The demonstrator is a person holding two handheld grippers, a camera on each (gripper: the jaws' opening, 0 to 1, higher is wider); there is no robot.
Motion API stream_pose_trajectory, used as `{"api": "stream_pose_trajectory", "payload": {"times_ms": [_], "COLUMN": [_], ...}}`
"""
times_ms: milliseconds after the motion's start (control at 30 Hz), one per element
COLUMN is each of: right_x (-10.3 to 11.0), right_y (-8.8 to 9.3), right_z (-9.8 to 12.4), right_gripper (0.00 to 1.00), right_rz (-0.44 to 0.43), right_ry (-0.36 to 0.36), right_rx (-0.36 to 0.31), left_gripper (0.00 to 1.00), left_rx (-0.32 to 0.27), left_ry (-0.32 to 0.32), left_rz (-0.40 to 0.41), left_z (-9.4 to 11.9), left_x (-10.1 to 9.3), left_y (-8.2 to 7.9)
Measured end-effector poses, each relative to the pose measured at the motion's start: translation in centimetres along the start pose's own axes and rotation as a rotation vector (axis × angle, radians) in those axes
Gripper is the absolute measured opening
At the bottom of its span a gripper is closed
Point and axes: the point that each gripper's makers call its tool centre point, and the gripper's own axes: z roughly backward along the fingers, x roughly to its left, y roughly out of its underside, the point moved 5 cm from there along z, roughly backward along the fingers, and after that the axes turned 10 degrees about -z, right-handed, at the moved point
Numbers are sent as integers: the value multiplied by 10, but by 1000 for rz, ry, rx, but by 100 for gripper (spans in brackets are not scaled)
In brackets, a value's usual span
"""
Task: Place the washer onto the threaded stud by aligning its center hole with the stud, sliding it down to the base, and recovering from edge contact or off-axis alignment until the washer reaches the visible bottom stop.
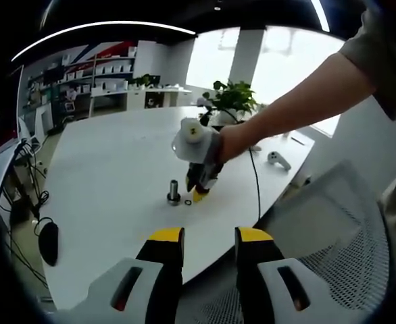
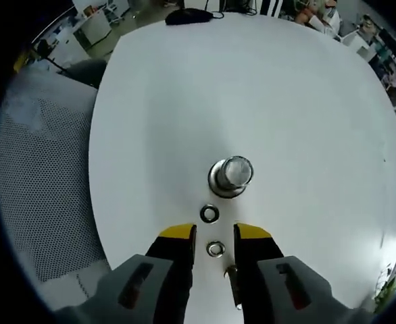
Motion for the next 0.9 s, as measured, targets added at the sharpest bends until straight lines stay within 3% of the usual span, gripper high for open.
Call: {"api": "stream_pose_trajectory", "payload": {"times_ms": [100,200,600,667,900], "right_x": [2,6,5,7,8], "right_y": [-1,-2,-4,-4,-7], "right_z": [-4,-8,-12,-12,-12], "right_gripper": [24,24,22,22,22], "right_rz": [-8,5,21,55,57], "right_ry": [-7,-13,-10,-1,7], "right_rx": [6,14,20,31,72], "left_gripper": [28,29,29,29,29], "left_rx": [3,52,46,40,46], "left_ry": [0,-6,-5,-7,-6], "left_rz": [1,27,20,21,15], "left_z": [-1,-3,-2,-2,-2], "left_x": [0,2,1,2,1], "left_y": [0,7,7,6,7]}}
